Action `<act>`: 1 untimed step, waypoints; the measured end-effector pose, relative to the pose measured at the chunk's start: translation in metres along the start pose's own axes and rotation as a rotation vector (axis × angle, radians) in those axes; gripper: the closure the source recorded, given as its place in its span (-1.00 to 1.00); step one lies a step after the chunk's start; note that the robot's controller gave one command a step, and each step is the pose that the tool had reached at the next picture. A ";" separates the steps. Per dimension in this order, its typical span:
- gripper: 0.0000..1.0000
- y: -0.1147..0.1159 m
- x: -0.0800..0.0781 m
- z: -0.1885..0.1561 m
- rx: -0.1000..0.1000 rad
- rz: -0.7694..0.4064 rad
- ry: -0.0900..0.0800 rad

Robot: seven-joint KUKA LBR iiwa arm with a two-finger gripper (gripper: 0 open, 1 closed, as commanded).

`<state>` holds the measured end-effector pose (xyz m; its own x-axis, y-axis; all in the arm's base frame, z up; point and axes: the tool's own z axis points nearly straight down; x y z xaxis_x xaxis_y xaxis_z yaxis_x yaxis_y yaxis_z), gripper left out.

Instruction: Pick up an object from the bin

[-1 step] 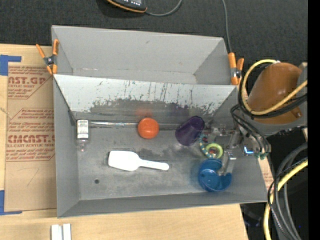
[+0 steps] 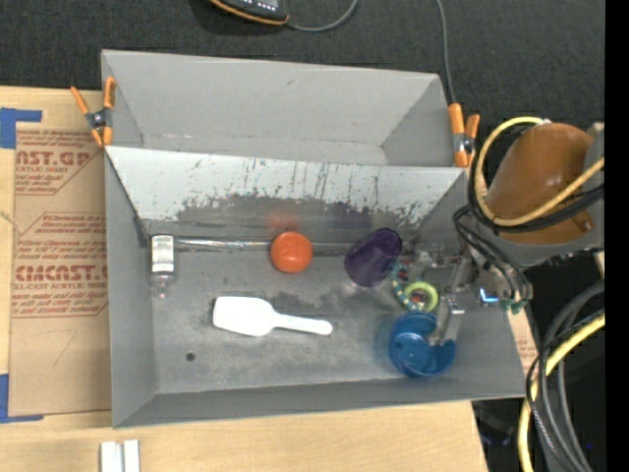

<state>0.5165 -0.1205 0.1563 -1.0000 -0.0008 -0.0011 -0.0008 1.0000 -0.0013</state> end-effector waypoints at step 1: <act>-1.00 -0.017 0.027 0.038 0.000 -0.190 -0.003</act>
Offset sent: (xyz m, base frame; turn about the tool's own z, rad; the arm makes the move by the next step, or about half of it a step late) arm -0.0326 -0.0199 -0.0363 -0.2063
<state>0.4890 -0.1380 0.1182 -0.9819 -0.1895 -0.0037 -0.1895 0.9819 -0.0020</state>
